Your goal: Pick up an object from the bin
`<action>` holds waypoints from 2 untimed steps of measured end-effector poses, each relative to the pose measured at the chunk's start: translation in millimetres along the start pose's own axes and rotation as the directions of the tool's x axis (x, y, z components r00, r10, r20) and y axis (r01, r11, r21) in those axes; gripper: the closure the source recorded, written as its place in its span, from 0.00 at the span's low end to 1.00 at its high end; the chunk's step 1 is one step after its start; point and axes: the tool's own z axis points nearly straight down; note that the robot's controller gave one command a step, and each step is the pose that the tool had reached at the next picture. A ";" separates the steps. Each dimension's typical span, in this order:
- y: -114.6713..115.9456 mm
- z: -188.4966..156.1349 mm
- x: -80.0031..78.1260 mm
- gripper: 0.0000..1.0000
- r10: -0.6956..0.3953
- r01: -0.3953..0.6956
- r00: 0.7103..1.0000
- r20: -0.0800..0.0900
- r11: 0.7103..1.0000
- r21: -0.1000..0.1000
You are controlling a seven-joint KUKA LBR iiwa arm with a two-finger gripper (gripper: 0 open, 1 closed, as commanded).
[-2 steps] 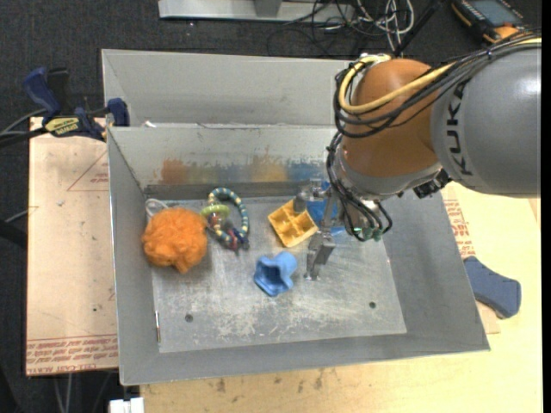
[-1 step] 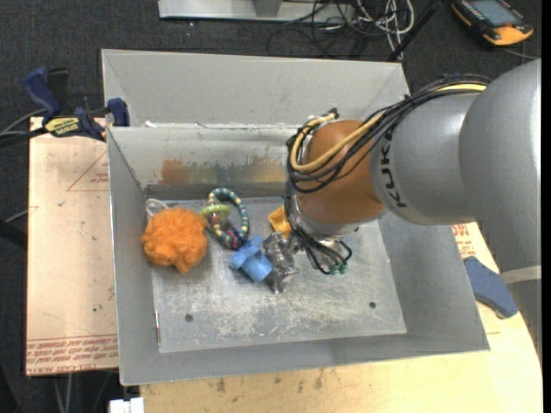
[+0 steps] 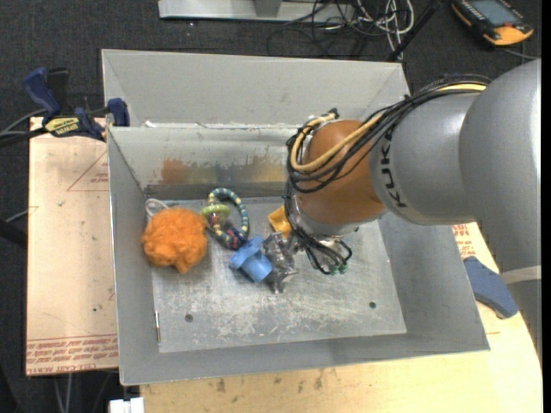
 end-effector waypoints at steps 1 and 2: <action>-15.1 -196.2 -13.5 1.00 -0.154 0.154 0.988 0.000 0.988 0.000; -15.2 -196.3 -13.7 1.00 -0.155 0.155 0.988 0.000 0.988 0.000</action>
Offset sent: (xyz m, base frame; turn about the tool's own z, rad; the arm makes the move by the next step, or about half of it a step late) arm 0.0000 0.0000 0.0000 0.0000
